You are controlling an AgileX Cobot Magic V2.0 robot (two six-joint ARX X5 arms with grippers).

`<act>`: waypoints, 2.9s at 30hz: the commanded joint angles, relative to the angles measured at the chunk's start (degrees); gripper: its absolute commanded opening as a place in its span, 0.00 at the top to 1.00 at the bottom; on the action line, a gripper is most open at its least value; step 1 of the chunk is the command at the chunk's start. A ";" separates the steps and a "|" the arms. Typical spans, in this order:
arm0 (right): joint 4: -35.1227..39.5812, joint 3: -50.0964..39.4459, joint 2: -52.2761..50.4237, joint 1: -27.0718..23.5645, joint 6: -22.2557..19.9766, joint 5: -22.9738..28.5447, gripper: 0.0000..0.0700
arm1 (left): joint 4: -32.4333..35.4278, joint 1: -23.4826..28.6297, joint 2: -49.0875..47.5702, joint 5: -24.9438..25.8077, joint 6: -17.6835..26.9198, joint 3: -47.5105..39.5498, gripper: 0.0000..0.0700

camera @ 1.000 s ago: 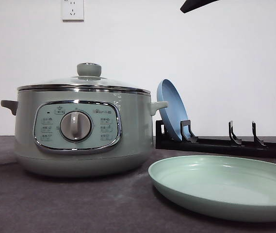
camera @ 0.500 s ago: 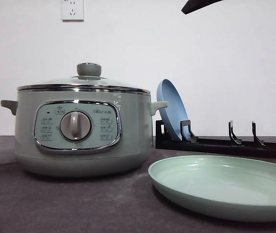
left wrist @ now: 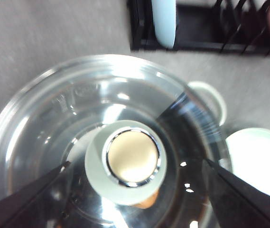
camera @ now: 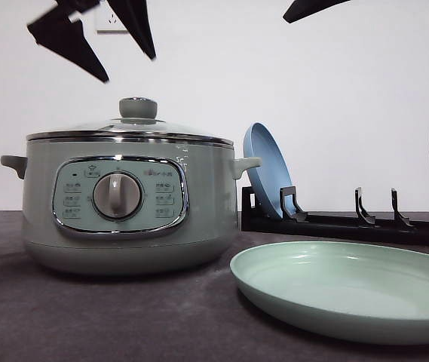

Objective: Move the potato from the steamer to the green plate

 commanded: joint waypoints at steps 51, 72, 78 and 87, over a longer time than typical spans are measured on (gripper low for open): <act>0.11 1.07 0.50 0.39 -0.85 1.38 0.56 | -2.97 -2.80 7.06 -3.48 1.15 1.81 0.97; 0.20 1.07 0.50 0.39 -0.85 1.40 0.56 | -0.85 -2.43 2.58 -3.50 1.15 2.99 1.00; 0.20 1.07 0.50 0.39 -0.85 1.38 0.56 | -0.83 -1.07 -0.76 -3.52 1.11 2.99 1.00; 0.17 1.07 0.50 0.42 -0.61 1.38 0.56 | -1.02 3.01 -6.97 -7.93 1.39 3.01 1.00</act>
